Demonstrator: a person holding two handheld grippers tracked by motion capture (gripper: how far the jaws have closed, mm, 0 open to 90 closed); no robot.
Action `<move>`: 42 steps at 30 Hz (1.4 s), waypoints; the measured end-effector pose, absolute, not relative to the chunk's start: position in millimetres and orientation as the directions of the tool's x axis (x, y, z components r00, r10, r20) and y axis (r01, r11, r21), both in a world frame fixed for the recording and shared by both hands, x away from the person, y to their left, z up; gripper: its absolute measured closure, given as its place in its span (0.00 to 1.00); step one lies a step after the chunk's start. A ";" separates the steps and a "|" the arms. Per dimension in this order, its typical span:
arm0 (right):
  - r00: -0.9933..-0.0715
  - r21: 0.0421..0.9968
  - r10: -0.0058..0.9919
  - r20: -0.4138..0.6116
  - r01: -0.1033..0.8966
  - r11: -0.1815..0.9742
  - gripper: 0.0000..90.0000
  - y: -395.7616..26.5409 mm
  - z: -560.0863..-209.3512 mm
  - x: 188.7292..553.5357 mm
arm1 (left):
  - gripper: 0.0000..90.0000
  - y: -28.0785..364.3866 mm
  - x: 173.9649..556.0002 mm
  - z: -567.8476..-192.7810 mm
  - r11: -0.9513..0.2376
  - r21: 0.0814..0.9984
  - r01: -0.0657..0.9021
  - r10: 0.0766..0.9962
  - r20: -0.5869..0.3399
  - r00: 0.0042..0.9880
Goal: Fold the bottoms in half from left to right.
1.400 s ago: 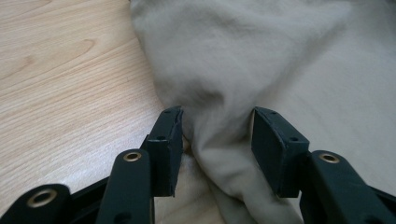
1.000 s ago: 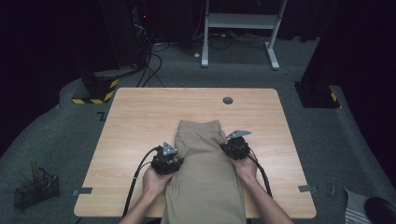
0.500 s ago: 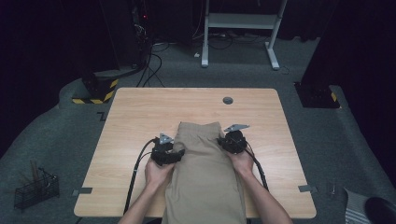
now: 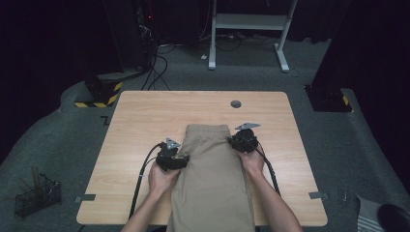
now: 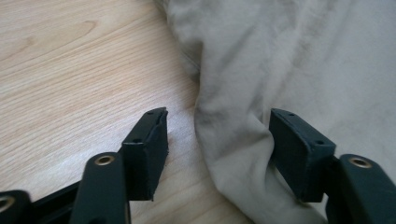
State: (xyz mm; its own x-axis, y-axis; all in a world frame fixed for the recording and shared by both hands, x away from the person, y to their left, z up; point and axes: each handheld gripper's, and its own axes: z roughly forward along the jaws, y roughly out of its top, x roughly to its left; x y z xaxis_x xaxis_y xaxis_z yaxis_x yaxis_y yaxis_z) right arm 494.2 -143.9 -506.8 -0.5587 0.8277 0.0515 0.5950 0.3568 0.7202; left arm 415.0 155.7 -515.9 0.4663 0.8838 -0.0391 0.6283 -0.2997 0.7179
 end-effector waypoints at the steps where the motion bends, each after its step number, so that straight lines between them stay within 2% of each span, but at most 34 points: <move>1: -0.557 0.738 0.828 0.057 0.582 0.341 0.73 -146.4 -502.5 488.4 | 0.42 156.6 411.6 -512.9 -0.302 0.725 0.619 0.881 -0.036 0.472; 7: -0.619 0.781 0.784 0.056 0.516 0.351 0.71 -159.3 -491.0 437.3 | 0.44 157.9 379.2 -499.3 -0.322 0.757 0.568 0.842 -0.046 0.538; 12: -0.673 0.761 0.737 0.058 0.508 0.404 0.74 -158.5 -504.1 404.2 | 0.49 155.0 373.6 -510.4 -0.373 0.719 0.587 0.835 -0.015 0.550; 15: -0.679 0.728 0.733 0.035 0.520 0.447 0.74 -154.6 -515.2 406.4 | 0.49 154.5 381.2 -517.2 -0.376 0.707 0.599 0.842 -0.010 0.539; 18: -0.667 0.729 0.743 0.046 0.531 0.431 0.77 -156.1 -519.4 414.9 | 0.48 155.2 389.8 -517.9 -0.368 0.711 0.599 0.848 -0.007 0.530; 23: -0.661 0.728 0.750 -0.033 0.498 0.471 0.77 -148.9 -519.8 434.6 | 0.46 156.2 417.8 -517.8 -0.338 0.704 0.624 0.868 -0.023 0.496; 27: -0.620 0.722 0.785 -0.014 0.537 0.437 0.71 -146.8 -519.0 462.0 | 0.45 156.2 437.1 -516.9 -0.315 0.699 0.643 0.883 -0.033 0.469; 29: -0.608 0.708 0.793 -0.035 0.545 0.449 0.67 -144.9 -516.8 469.1 | 0.44 157.1 434.4 -511.9 -0.304 0.709 0.636 0.880 -0.046 0.472; 33: -0.618 0.740 0.786 -0.012 0.523 0.423 0.64 -148.4 -506.3 452.6 | 0.44 159.4 403.3 -498.9 -0.322 0.743 0.587 0.848 -0.049 0.528; 36: -0.655 0.744 0.755 -0.005 0.502 0.440 0.65 -149.8 -503.0 428.7 | 0.45 160.2 383.4 -500.6 -0.367 0.730 0.577 0.827 -0.028 0.561; 42: -0.673 0.719 0.739 0.034 0.530 0.449 0.66 -153.0 -518.1 409.4 | 0.52 160.9 381.2 -517.6 -0.373 0.705 0.603 0.831 -0.034 0.555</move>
